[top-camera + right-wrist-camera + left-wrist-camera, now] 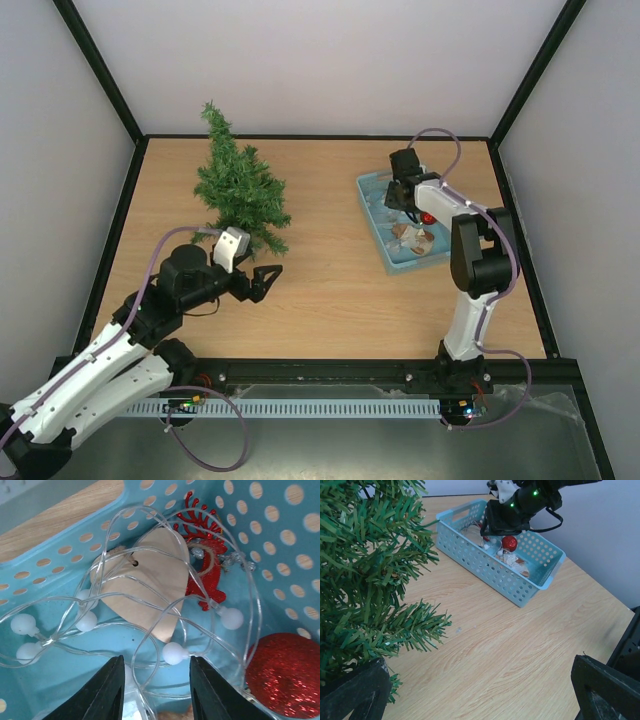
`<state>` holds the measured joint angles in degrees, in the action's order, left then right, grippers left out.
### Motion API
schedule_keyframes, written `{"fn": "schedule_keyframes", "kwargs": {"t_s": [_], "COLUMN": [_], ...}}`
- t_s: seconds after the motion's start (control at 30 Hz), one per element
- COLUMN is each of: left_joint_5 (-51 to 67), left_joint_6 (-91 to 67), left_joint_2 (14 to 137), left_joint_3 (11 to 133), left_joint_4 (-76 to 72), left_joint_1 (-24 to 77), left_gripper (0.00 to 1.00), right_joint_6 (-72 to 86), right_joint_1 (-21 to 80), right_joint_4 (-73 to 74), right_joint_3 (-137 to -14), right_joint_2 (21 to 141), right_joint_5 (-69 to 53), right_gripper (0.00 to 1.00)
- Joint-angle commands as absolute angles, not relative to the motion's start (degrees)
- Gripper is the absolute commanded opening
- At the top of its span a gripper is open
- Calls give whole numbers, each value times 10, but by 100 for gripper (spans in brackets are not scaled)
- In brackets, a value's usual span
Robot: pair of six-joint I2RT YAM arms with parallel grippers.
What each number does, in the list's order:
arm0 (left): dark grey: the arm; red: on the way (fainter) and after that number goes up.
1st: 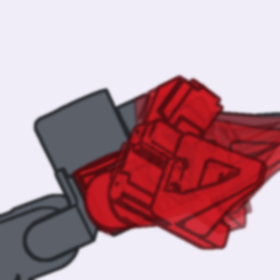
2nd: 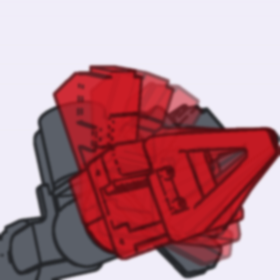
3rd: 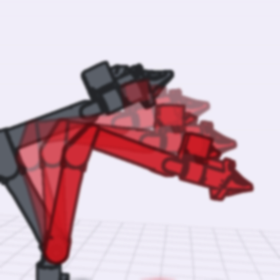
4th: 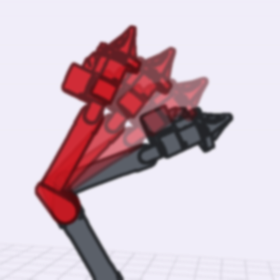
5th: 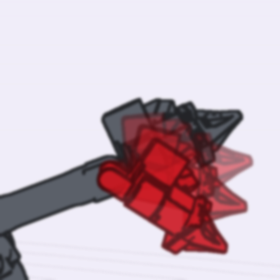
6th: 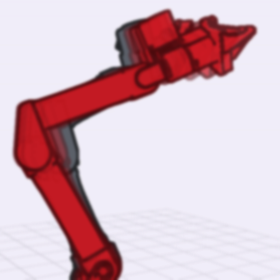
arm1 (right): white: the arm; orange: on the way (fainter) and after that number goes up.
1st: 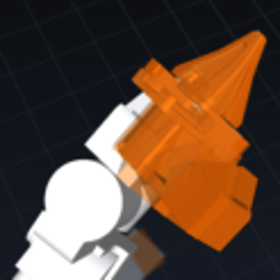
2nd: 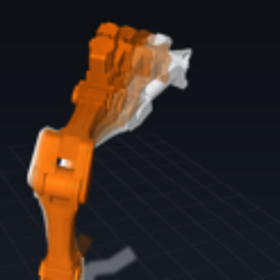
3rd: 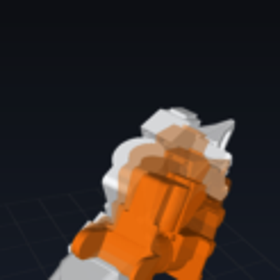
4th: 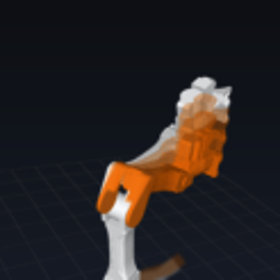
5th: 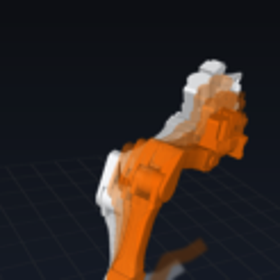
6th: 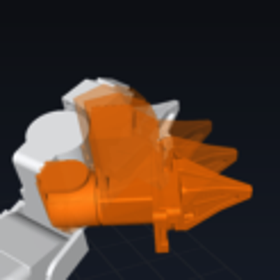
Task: Decorate the small christmas tree
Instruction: Pick up the decoration item from the storage box.
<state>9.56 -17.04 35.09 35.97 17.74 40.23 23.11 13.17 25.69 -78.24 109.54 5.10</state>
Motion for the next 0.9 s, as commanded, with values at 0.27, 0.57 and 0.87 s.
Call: {"fn": "schedule_keyframes", "kwargs": {"t_s": [0.27, 0.57, 0.87], "left_joint_5": [89, 90, 88], "left_joint_6": [-160, -160, -160], "left_joint_2": [332, 329, 326], "left_joint_3": [371, 371, 371], "left_joint_4": [177, 178, 178], "left_joint_1": [404, 404, 404], "left_gripper": [100, 100, 100], "right_joint_6": [286, 294, 283], "right_joint_1": [134, 134, 133], "right_joint_4": [184, 167, 150], "right_joint_3": [-773, -762, -756], "right_joint_2": [1140, 1150, 1148], "right_joint_5": [36, 56, 53], "right_gripper": [32, 28, 20]}}
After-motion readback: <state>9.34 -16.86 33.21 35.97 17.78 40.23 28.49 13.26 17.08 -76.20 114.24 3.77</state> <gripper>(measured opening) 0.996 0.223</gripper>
